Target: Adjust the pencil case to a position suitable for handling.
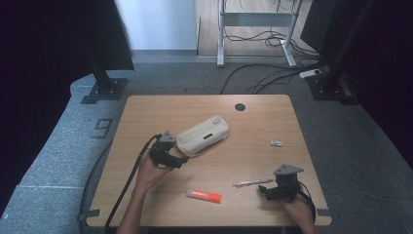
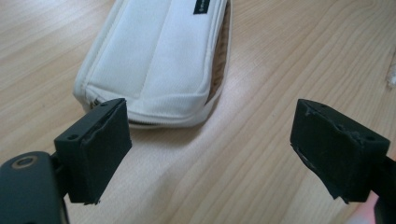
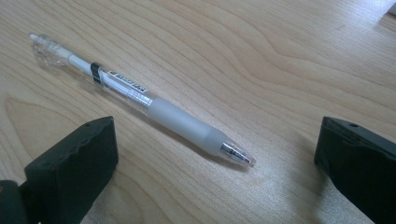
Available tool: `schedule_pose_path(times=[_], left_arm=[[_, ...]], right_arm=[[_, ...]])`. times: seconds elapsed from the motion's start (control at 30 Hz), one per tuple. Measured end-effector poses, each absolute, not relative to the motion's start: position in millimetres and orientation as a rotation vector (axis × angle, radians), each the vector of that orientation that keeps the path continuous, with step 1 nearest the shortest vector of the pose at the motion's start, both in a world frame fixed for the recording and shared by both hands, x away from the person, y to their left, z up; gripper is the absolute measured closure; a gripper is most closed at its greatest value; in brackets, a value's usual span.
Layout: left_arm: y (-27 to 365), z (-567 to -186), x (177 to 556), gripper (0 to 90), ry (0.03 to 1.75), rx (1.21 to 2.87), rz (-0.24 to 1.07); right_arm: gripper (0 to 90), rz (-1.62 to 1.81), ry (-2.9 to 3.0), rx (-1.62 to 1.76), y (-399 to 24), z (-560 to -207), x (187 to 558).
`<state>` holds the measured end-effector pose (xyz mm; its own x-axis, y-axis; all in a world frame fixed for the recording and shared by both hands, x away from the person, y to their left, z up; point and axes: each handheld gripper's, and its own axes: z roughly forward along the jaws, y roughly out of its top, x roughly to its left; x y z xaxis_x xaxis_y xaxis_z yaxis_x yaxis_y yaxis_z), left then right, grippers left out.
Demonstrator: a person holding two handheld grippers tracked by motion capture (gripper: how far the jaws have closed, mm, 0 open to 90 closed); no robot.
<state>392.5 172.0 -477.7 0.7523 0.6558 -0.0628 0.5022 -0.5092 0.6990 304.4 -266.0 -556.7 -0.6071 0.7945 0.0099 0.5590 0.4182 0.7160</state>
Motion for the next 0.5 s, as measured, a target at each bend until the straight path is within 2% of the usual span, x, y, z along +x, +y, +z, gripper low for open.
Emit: schedule_pose_path(times=[0.5], left_arm=[[153.3,-477.2,422.2,15.5,0.850,2.256,0.200]], right_arm=[[0.0,0.996,2.347,1.167,-265.9,-556.7,304.3]])
